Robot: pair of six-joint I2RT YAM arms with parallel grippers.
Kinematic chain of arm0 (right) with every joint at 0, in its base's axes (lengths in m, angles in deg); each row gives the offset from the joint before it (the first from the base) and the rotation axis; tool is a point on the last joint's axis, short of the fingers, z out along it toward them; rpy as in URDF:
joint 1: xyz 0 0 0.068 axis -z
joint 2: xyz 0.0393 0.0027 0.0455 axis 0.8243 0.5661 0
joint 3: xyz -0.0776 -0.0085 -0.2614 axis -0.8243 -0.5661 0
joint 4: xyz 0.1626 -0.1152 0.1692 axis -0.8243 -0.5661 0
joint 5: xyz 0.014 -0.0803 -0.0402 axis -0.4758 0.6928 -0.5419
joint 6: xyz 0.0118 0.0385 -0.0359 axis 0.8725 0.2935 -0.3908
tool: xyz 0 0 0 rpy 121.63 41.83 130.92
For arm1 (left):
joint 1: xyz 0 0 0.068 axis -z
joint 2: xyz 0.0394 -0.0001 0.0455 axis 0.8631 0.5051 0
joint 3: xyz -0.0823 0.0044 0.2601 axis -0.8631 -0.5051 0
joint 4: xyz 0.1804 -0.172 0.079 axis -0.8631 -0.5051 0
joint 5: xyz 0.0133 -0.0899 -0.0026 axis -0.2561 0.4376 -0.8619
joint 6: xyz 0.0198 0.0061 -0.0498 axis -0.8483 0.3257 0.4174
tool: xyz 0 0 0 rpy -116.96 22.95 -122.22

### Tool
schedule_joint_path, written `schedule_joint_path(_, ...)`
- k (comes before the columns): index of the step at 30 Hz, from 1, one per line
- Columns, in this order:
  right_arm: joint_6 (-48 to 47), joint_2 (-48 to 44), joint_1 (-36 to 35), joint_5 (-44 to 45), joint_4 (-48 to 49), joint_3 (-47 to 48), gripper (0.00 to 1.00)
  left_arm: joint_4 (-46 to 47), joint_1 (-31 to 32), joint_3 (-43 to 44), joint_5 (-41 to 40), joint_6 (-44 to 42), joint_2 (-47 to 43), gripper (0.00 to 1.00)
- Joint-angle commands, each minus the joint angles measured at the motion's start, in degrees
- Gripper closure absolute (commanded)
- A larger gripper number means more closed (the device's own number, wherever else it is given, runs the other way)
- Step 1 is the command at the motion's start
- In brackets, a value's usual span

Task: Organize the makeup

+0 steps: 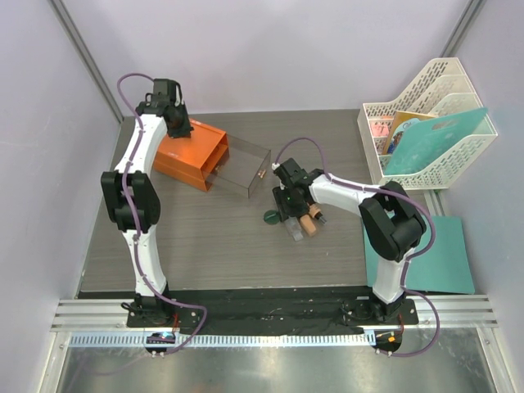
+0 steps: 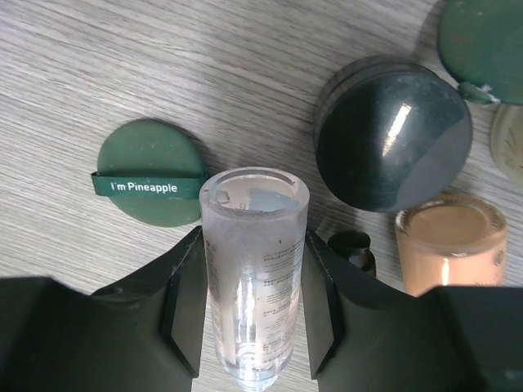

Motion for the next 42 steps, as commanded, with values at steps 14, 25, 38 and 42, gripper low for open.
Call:
schedule_joint_path(14, -2.37, -10.01, -0.07, 2.98, -3.27, 12.87, 0.93, -11.29, -1.62, -11.91, -0.95, -3.62, 12.81, 1.0)
schedule_joint_path(25, -1.41, -8.44, -0.07, -3.88, 1.47, 25.71, 0.94, -13.22, -3.29, -9.1, 4.76, -3.8, 15.18, 1.0)
schedule_joint_path(38, 3.52, 2.72, -0.07, -10.47, 8.25, 35.91, 0.95, -18.06, -3.2, -7.43, 5.02, -4.15, 16.68, 1.0)
schedule_joint_path(42, 5.28, 7.46, -0.16, -11.7, 9.47, 37.58, 0.91, -18.41, -3.2, -8.22, 5.02, -4.33, 16.42, 1.0)
